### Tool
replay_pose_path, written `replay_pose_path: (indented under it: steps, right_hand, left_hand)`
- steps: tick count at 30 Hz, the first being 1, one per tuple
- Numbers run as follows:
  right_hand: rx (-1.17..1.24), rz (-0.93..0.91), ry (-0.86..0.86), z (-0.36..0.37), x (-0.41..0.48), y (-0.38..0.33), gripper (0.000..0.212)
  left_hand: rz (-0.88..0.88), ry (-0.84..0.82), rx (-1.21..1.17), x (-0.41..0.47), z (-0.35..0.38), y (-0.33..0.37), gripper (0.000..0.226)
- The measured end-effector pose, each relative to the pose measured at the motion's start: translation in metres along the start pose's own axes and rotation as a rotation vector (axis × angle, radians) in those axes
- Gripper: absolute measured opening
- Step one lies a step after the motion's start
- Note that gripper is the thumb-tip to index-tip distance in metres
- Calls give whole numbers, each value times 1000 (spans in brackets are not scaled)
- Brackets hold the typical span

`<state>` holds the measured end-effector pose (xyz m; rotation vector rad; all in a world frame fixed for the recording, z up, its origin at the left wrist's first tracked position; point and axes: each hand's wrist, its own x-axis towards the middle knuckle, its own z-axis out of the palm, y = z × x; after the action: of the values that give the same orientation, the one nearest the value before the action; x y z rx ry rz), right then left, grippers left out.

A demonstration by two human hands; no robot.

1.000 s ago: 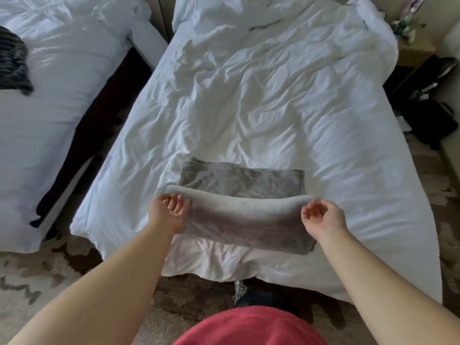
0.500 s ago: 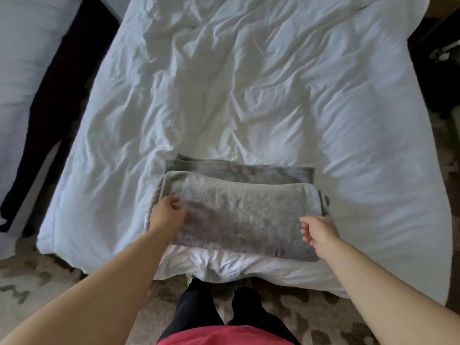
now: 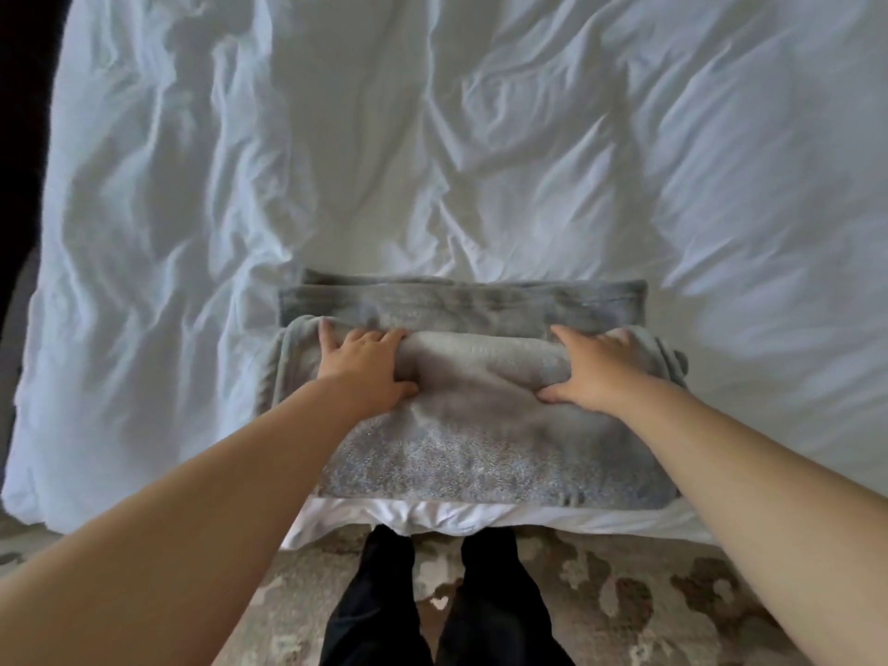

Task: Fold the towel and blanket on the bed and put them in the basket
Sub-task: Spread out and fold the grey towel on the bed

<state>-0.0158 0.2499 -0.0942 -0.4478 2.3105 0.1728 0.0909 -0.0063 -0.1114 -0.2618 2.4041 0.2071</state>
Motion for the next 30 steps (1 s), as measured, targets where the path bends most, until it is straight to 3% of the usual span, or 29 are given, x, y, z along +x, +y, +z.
replay_pose_path:
  steps: [3, 6, 9, 12, 14, 17, 20, 22, 24, 26, 28, 30]
  right_hand:
    - [105, -56, -72, -7, 4, 5, 45]
    - [200, -111, -56, -33, 12, 11, 25]
    - [233, -107, -40, -57, 34, 16, 33]
    - [119, -32, 82, -61, 57, 16, 68]
    - [16, 15, 68, -50, 60, 18, 87]
    - [20, 48, 111, -30, 56, 22, 74]
    - [209, 6, 226, -31, 53, 23, 32]
    - [260, 16, 302, -37, 53, 23, 36]
    - [87, 102, 309, -38, 53, 14, 35]
    - [10, 175, 346, -37, 48, -6, 50]
    - [132, 18, 549, -33, 36, -44, 52]
    - [170, -263, 648, -21, 23, -89, 50]
  left_hand:
    - [79, -40, 112, 8, -9, -9, 49]
    - [195, -84, -94, 17, -31, -26, 37]
    - [252, -128, -225, 33, -53, -42, 31]
    - [19, 49, -182, 55, -63, -50, 54]
    - [-149, 89, -152, 60, -59, -56, 76]
    - [-231, -24, -239, 52, -46, -64, 93]
    - [-139, 23, -267, 43, -45, -70, 66]
    - [-179, 191, -252, 39, -56, -71, 50]
    - [-281, 416, -111, 37, -67, -69, 47]
    - [-291, 544, -122, 30, -76, -56, 45]
    - [-190, 595, -185, 19, -72, -32, 37]
    - [-99, 633, -165, 10, -52, -10, 33]
